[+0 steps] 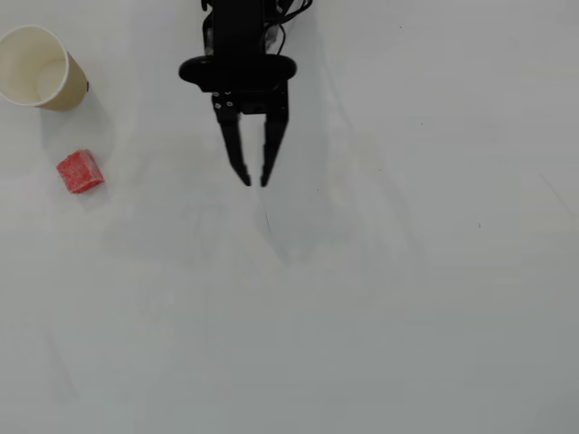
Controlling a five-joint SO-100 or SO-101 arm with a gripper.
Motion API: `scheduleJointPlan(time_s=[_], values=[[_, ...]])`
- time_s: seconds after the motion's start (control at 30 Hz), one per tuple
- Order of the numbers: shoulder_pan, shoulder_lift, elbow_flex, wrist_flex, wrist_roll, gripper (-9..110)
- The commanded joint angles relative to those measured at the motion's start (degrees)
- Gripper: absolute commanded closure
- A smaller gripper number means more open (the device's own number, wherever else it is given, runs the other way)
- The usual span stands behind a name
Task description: Pick up the cube and drop it in the cup.
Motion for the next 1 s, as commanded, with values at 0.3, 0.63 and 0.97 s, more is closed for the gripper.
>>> scheduleJointPlan(time_s=[0.3,0.63,0.97], values=[[16.61,2.37,1.93,-0.35,-0.44,98],[25.05,2.37,1.93,0.00,-0.53,98],[33.93,2.37,1.93,1.76,-0.53,98]])
